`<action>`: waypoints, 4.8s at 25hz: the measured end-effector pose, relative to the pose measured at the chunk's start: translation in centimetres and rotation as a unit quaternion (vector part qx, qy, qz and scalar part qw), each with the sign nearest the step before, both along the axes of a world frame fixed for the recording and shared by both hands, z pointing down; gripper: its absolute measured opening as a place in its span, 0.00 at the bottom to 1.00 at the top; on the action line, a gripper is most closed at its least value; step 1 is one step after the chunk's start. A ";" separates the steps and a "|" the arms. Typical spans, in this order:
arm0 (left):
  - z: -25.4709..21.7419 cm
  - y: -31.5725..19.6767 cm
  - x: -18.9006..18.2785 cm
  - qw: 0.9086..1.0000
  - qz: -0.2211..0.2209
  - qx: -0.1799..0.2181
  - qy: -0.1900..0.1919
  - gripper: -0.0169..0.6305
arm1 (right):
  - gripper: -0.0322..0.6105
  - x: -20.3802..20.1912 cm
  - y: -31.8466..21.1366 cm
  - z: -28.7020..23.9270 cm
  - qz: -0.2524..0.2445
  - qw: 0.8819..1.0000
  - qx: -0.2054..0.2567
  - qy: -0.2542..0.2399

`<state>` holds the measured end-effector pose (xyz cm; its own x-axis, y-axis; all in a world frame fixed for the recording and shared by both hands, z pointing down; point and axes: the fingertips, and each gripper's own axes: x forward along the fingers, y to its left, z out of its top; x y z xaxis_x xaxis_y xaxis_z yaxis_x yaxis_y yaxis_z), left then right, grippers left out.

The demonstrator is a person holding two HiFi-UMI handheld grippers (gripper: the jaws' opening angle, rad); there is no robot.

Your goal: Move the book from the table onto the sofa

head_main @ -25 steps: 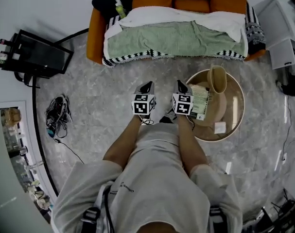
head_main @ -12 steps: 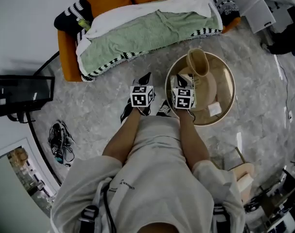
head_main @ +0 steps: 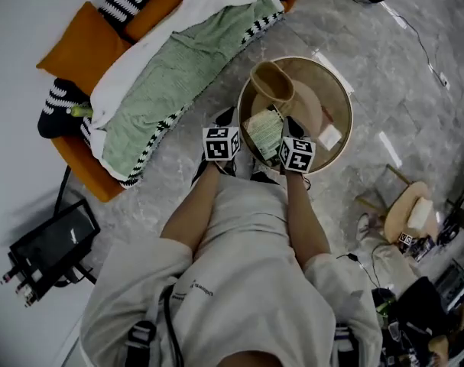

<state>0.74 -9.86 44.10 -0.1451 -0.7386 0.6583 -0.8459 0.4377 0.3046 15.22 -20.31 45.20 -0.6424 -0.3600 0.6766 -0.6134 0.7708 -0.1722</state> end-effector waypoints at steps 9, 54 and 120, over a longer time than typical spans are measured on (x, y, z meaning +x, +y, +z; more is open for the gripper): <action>3.8 -5.2 -2.2 0.987 0.150 -0.041 0.030 0.04 | 0.06 7.9 0.8 3.7 0.247 0.967 -0.042 0.044; 28.9 -6.2 10.8 0.858 0.464 -0.192 0.111 0.46 | 0.43 15.6 7.2 27.1 0.351 0.918 -0.184 -0.012; 25.8 35.2 -29.4 0.985 -0.118 -0.050 0.113 0.39 | 0.43 -34.2 29.2 23.4 -0.172 0.979 -0.092 0.055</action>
